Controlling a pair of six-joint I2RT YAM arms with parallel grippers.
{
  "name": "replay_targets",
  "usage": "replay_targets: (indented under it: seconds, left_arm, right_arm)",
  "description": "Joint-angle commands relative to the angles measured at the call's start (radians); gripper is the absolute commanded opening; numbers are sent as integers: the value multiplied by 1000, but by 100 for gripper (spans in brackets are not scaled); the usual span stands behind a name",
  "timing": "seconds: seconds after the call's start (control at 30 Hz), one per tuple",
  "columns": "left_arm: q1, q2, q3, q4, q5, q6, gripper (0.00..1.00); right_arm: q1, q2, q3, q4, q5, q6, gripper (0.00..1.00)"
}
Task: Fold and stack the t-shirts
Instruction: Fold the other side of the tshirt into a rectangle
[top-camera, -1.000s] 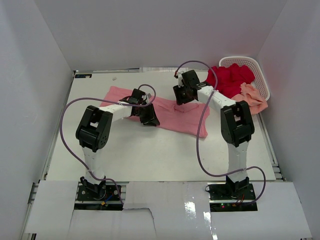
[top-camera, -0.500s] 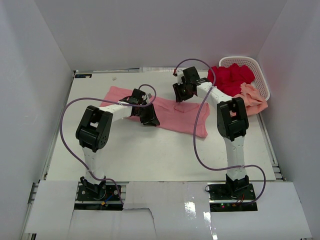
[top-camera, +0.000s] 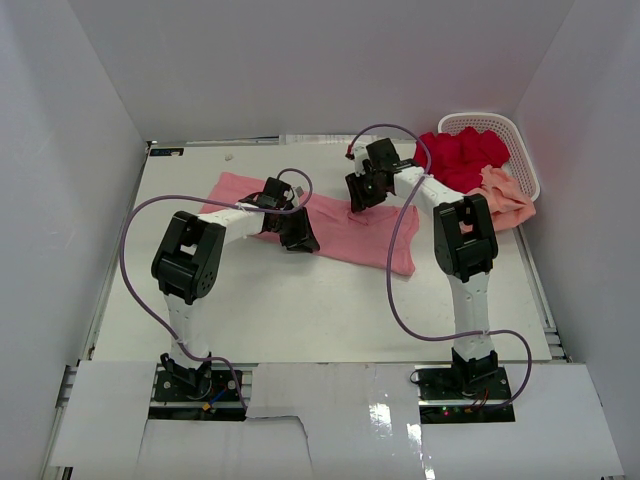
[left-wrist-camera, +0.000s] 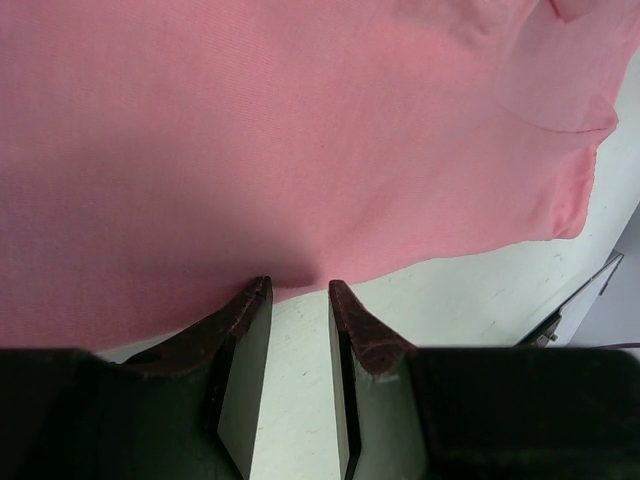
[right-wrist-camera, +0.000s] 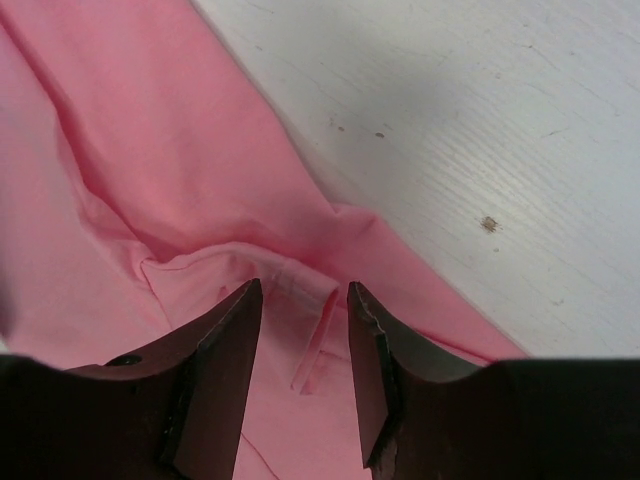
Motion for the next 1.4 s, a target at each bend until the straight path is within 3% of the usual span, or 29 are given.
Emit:
replay_targets:
  seconds: [0.0,0.17,0.2,0.27,0.5,0.87,0.9,1.0,1.1,1.37]
  left_arm:
    - [-9,-58,-6,-22,-1,13,41]
    - [-9,-53,-6,-22,-1,13,41]
    - [-9,-53,-6,-20,-3,15,41]
    - [-9,-53,-9,-22,-4,15,41]
    - [-9,-51,-15,-20,-3,15,41]
    - [-9,-51,-24,-20,-4,15,41]
    - [-9,-53,-26,-20,-4,15,41]
    - [-9,-56,-29,-20,-7,16,41]
    - [-9,-53,-29,-20,-6,16,41]
    - [-10,-59,-23,-20,2,13,41]
  right_arm:
    - [-14,-24,-5,-9,-48,-10,46]
    - [-14,-30,-11,-6,-52,-8,22]
    - [-15,-30,-8,-6,-57,-10,14]
    - [-17,-32,-6,-6,-61,-10,8]
    - [-21,-21,44,26,-100,-15,8]
    - [-37,101,258,51,-212,-4,8]
    - [-37,109,274,51,-216,-10,11]
    - [-37,134,278,58,-222,-31,47]
    - [-41,114,230,96,-241,-30,54]
    - [-45,-111,-6,187,-166,7,57]
